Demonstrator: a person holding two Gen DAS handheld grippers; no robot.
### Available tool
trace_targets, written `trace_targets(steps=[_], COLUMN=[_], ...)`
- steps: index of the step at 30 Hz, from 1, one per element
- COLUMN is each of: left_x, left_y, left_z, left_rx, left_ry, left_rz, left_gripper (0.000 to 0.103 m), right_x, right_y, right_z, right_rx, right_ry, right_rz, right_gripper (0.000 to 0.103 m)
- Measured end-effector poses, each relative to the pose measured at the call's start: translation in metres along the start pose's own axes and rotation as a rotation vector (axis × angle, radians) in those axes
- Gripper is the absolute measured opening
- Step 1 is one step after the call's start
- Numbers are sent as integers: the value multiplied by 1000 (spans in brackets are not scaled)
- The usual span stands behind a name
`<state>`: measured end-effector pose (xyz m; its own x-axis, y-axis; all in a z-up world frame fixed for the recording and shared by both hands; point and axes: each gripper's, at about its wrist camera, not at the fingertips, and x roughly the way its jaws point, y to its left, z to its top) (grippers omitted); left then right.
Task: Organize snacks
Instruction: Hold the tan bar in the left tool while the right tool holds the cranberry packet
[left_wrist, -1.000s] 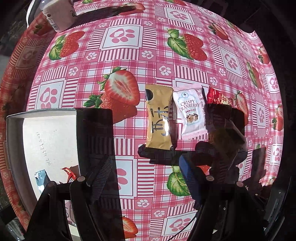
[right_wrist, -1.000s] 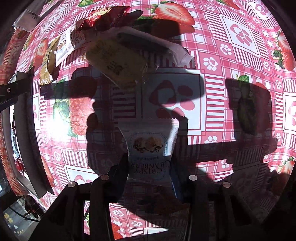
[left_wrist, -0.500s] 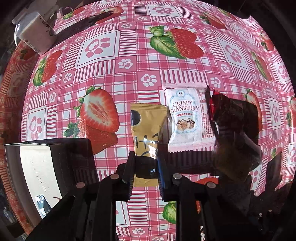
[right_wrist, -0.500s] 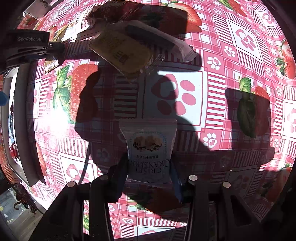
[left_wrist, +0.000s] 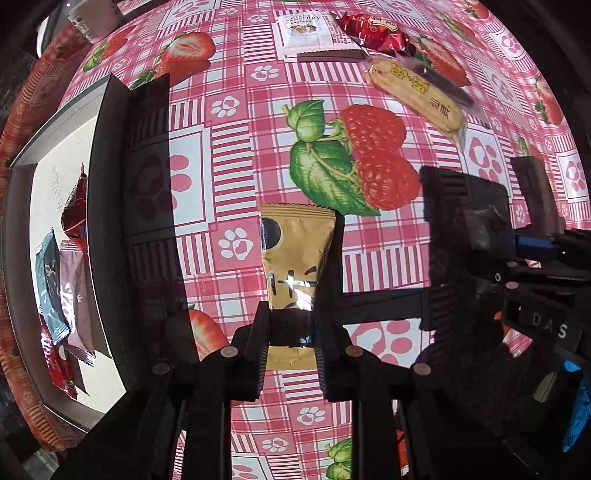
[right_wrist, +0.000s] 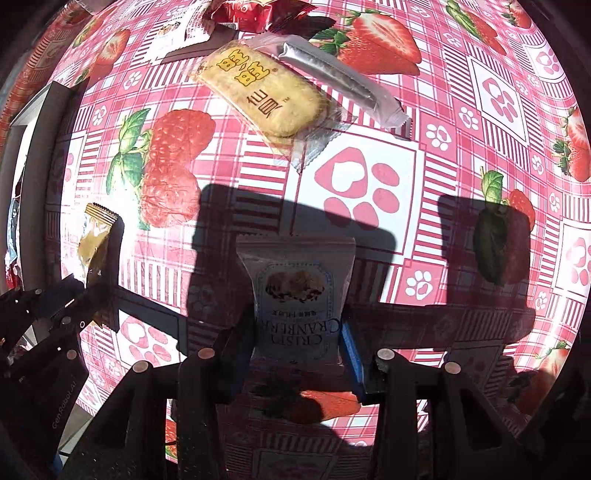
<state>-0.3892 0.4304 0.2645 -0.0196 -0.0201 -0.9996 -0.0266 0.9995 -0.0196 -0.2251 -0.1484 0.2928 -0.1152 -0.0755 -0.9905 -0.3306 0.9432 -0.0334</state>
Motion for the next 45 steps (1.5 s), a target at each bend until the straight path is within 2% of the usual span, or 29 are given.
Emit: trace_targets(steps=[2, 4, 5, 6, 7, 8, 10, 14, 15, 17, 23, 27, 33, 36, 45], left_x=[1, 3, 3, 4, 7, 11, 16, 21, 26, 36, 37, 40, 52, 39, 35], left_y=[-2, -1, 4, 11, 12, 14, 19, 20, 18, 1, -15, -5, -17, -5, -2], left_z=[1, 6, 12, 17, 17, 18, 21, 26, 29, 22, 12, 19, 27, 20, 17], left_rx=[-7, -19, -30, -39, -43, -48, -62, -48, -33, 3, -7, -6, -11, -11, -14], left_ry=[12, 16, 17, 17, 26, 49, 59, 67, 76, 104, 117, 115, 113, 109, 100], left_rz=[-15, 12, 39, 46, 39, 23, 5, 4, 5, 20, 17, 16, 15, 14, 13], left_gripper=[32, 54, 70, 76, 77, 78, 82, 89, 95, 103, 103, 103, 103, 103, 103], right_x=[0, 1, -1, -1, 3, 4, 6, 11, 12, 20, 28, 29, 27, 28, 27], right_y=[0, -1, 4, 3, -1, -2, -4, -2, -2, -3, -7, -7, -6, -6, -7], right_z=[-2, -1, -1, 0, 4, 5, 6, 9, 9, 14, 20, 22, 20, 20, 19], right_rx=[-2, -4, -6, -5, -1, 3, 4, -6, -7, -12, -3, -1, -3, -3, 1], right_ry=[3, 7, 10, 14, 22, 28, 26, 33, 32, 51, 76, 82, 80, 80, 71], right_rz=[-2, -5, -7, -9, -19, -36, -56, -34, -32, -23, -3, -3, -3, -3, -2], right_gripper=[44, 44, 44, 46, 53, 67, 81, 82, 85, 102, 102, 102, 102, 102, 102])
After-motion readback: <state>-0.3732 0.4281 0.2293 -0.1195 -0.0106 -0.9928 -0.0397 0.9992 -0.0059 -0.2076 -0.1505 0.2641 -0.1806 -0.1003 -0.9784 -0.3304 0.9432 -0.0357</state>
